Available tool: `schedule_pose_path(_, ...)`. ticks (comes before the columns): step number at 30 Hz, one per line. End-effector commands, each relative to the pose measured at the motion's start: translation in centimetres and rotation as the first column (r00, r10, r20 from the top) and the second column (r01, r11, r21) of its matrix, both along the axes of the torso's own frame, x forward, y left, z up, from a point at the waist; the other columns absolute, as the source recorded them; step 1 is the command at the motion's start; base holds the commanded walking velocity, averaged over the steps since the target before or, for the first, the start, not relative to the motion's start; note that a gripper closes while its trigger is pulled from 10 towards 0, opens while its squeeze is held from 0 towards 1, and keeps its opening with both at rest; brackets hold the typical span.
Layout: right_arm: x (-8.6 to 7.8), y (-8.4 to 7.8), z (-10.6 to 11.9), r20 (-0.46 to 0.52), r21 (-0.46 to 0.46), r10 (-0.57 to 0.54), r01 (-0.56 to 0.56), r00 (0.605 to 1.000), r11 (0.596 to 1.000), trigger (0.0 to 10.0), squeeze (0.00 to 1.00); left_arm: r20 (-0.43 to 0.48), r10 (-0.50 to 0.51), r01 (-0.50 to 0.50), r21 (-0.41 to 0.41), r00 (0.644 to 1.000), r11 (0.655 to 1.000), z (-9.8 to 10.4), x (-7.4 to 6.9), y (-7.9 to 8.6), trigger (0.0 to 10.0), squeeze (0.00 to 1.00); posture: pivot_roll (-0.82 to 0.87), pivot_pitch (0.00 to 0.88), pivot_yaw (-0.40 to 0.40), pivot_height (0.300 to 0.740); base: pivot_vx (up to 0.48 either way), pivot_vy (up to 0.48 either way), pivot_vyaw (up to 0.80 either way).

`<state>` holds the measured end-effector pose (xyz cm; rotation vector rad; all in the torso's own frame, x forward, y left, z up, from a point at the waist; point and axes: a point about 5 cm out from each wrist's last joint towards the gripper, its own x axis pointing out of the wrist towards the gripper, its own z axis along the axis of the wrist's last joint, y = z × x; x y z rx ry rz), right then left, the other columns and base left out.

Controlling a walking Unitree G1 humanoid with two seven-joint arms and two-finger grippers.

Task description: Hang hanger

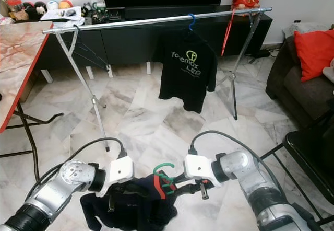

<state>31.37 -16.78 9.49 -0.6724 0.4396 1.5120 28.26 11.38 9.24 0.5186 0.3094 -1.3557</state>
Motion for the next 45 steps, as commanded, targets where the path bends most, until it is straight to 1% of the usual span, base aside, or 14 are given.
schedule_pose_path(1, 0.3, 0.1, 0.1, 0.017, -0.013, -0.003, 0.003, 1.000, 1.000, 10.0, 0.00, 0.047, -0.041, 0.041, -0.010, 0.998, 0.999, 1.0, 0.0, -0.6, 10.0, 0.00, -0.05, 0.080, -0.008, 0.740, 0.000, 0.000, 0.00)
schedule_pose_path(7, 0.6, -0.2, 0.4, 0.038, -0.001, -0.030, 0.030, 0.999, 1.000, 10.0, 0.00, 0.048, -0.036, 0.036, -0.014, 0.998, 0.999, 1.0, 0.0, -0.7, 10.0, 0.00, -0.05, 0.075, -0.007, 0.740, 0.000, 0.000, 0.00)
schedule_pose_path(10, 1.1, -0.7, 1.4, 0.025, 0.048, -0.061, 0.060, 0.998, 0.997, 10.0, 0.00, 0.047, -0.035, 0.036, -0.017, 0.998, 0.999, 1.0, 0.0, -0.7, 10.0, 0.00, -0.05, 0.072, -0.007, 0.740, 0.000, 0.000, 0.00)
schedule_pose_path(11, 1.1, -1.0, 1.7, 0.020, 0.050, -0.053, 0.052, 0.998, 0.997, 10.0, 0.00, 0.044, -0.034, 0.035, -0.016, 0.998, 0.999, 0.9, 0.0, -0.7, 10.0, 0.00, -0.06, 0.071, -0.008, 0.740, 0.000, 0.000, 0.00)
schedule_pose_path(14, 1.2, -1.5, 2.1, 0.050, 0.039, -0.061, 0.059, 0.997, 0.997, 10.0, 0.00, 0.032, -0.039, 0.039, -0.005, 0.999, 0.999, 0.6, -0.1, -0.7, 10.0, 0.00, -0.07, 0.067, -0.008, 0.740, 0.000, 0.000, 0.00)
schedule_pose_path(17, 1.2, -1.9, 2.3, 0.042, 0.040, -0.058, 0.057, 0.997, 0.998, 10.0, 0.00, 0.026, -0.048, 0.047, 0.003, 0.999, 0.999, 0.5, -0.2, -0.7, 10.0, 0.00, -0.06, 0.066, -0.006, 0.740, 0.000, 0.000, 0.00)
schedule_pose_path(22, 1.0, -2.0, 2.2, 0.036, 0.037, -0.052, 0.051, 0.998, 0.998, 10.0, 0.00, 0.022, -0.056, 0.056, 0.022, 0.998, 0.998, 0.3, -0.3, -0.6, 10.0, 0.00, -0.06, 0.063, -0.005, 0.740, 0.000, 0.000, 0.00)
schedule_pose_path(26, 1.0, -2.0, 2.5, 0.024, 0.056, -0.042, 0.041, 0.999, 0.998, 10.0, 0.00, 0.020, -0.053, 0.053, 0.021, 0.998, 0.998, 0.3, -0.3, -0.6, 10.0, 0.00, -0.07, 0.062, -0.005, 0.740, 0.000, 0.000, 0.00)
schedule_pose_path(27, 1.1, -2.0, 2.9, 0.009, 0.079, -0.035, 0.034, 0.999, 0.996, 10.0, 0.00, 0.019, -0.052, 0.052, 0.023, 0.998, 0.998, 0.2, -0.3, -0.5, 10.0, 0.00, -0.07, 0.060, -0.005, 0.740, 0.000, 0.000, 0.00)
schedule_pose_path(33, 1.6, -2.1, 3.8, 0.054, 0.114, -0.065, 0.058, 0.996, 0.992, 10.0, 0.00, 0.015, -0.050, 0.049, 0.023, 0.999, 0.999, 0.1, -0.3, -0.5, 10.0, 0.00, -0.07, 0.059, -0.006, 0.740, 0.000, 0.000, 0.00)
schedule_pose_path(34, 1.7, -2.2, 3.9, 0.048, 0.118, -0.075, 0.069, 0.996, 0.991, 10.0, 0.00, 0.014, -0.051, 0.050, 0.022, 0.999, 0.998, 0.1, -0.4, -0.5, 10.0, 0.00, -0.07, 0.058, -0.006, 0.740, 0.000, 0.000, 0.00)
schedule_pose_path(41, 1.1, -2.2, 3.3, -0.011, 0.103, -0.035, 0.036, 0.999, 0.994, 10.0, 0.00, 0.013, -0.052, 0.052, 0.022, 0.999, 0.998, 0.1, -0.4, -0.6, 10.0, 0.00, -0.07, 0.060, -0.005, 0.740, 0.000, 0.000, 0.00)
schedule_pose_path(43, 0.6, -2.1, 2.7, -0.047, 0.080, 0.000, 0.004, 0.999, 0.997, 10.0, 0.00, 0.014, -0.052, 0.051, 0.023, 0.999, 0.998, 0.1, -0.3, -0.5, 10.0, 0.00, -0.07, 0.061, -0.005, 0.740, 0.000, 0.000, 0.00)
schedule_pose_path(45, 0.3, -2.0, 2.0, -0.051, 0.056, 0.006, -0.003, 0.999, 0.998, 10.0, 0.00, 0.015, -0.051, 0.050, 0.023, 0.999, 0.998, 0.1, -0.3, -0.5, 10.0, 0.00, -0.07, 0.061, -0.005, 0.740, 0.000, 0.000, 0.00)
